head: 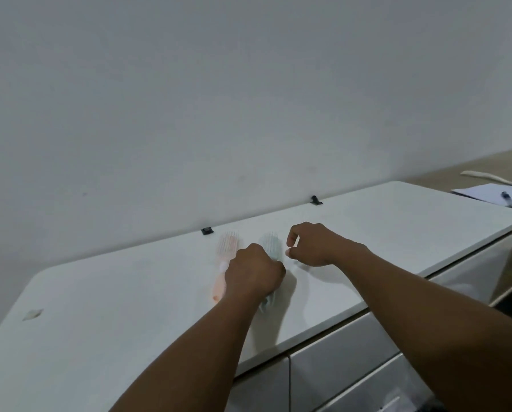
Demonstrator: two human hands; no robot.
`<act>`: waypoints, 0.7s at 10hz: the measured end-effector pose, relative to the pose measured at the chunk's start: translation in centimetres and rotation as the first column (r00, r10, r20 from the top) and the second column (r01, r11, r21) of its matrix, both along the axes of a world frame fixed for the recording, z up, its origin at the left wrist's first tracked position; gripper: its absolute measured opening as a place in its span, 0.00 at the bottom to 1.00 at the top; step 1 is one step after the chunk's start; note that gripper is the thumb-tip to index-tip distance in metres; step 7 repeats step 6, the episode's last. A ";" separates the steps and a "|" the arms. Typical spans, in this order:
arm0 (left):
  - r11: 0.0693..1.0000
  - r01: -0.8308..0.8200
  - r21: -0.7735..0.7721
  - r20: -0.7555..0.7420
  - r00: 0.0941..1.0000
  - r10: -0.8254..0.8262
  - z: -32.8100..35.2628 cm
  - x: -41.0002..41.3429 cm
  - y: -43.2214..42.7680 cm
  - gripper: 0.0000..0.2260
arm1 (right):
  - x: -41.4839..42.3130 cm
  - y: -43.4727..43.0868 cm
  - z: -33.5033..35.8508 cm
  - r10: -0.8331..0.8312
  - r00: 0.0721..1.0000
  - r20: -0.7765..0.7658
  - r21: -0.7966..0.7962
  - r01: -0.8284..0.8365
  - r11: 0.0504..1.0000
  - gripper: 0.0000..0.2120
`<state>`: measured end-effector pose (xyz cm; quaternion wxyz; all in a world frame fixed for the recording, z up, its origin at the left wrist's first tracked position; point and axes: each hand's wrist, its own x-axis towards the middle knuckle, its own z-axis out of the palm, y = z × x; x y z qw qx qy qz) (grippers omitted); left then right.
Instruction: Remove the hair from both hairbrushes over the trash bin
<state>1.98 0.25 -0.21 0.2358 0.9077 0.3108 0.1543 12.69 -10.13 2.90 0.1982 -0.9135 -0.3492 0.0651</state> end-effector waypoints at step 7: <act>0.979 0.053 0.197 -0.140 0.990 -0.025 2.4 0.6 -0.3 0.10 | 1.0 -2.0 1.5 -0.036 0.999 0.003 -0.033 0.036 0.999 0.11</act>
